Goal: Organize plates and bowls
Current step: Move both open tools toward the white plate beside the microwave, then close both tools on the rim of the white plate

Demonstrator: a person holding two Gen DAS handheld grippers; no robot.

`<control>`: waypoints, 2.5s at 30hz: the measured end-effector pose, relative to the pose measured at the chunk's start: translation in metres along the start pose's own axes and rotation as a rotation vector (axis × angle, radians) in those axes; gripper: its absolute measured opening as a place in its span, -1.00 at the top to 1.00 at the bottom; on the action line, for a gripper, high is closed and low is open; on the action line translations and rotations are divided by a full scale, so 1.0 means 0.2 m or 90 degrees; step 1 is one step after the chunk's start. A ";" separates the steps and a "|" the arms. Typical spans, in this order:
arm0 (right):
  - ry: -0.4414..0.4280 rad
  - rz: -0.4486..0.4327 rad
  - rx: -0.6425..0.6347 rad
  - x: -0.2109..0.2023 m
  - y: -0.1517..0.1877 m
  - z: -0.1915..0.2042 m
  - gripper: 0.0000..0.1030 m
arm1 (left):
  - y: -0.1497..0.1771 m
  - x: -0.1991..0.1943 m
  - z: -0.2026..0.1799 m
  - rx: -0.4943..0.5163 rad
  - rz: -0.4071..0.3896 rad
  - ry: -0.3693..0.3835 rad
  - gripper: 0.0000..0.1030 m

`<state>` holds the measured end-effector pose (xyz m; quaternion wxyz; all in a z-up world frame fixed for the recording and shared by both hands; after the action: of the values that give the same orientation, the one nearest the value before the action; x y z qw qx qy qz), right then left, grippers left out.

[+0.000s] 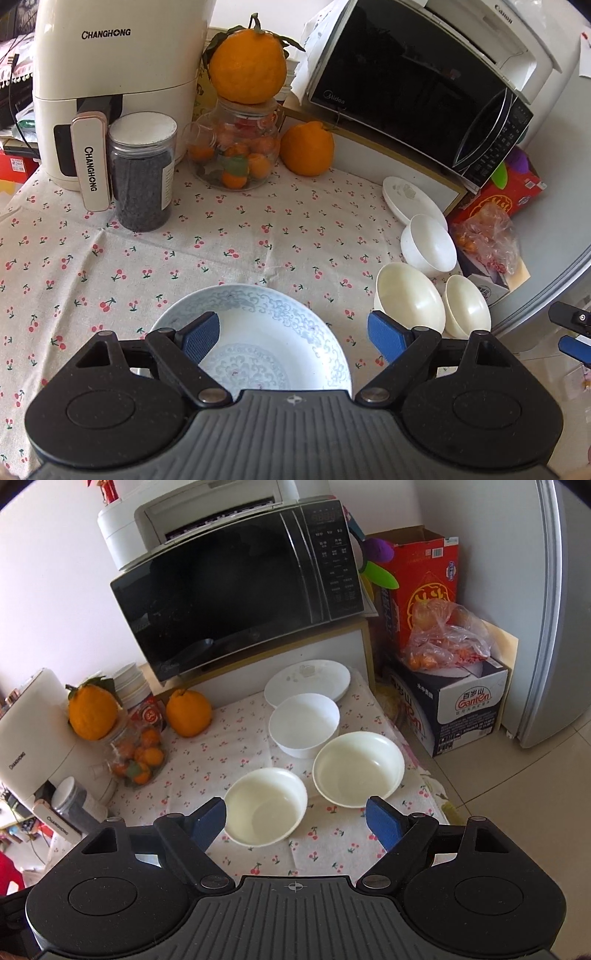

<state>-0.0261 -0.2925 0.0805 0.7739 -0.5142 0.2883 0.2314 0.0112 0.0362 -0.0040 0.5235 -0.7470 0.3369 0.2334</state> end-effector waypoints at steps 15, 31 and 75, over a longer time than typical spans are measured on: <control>0.005 0.066 0.132 0.58 -0.40 -0.40 -0.62 | -0.35 0.52 -0.31 -0.039 0.046 0.041 -0.43; -0.052 0.142 0.232 1.16 -0.55 -0.66 0.08 | -0.59 1.04 -0.55 -0.044 0.096 0.086 0.18; -0.116 0.177 0.246 1.43 -0.67 -0.57 0.76 | -0.72 1.26 -0.75 -0.036 0.130 0.123 0.78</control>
<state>0.2458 -0.4302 -0.0606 0.8414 -0.2888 0.3242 0.3219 0.2858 -0.1373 -0.0399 0.4408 -0.7425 0.4529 0.2220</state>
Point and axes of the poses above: each gripper's, at about its wrist camera, not at the fingertips, and x roughly the way its jaws point, z to its left, y to its underside, the point moved 1 cm from there along x, roughly the way its jaws point, and after that the axes turned 1 degree about -z, right-handed, at the moved point
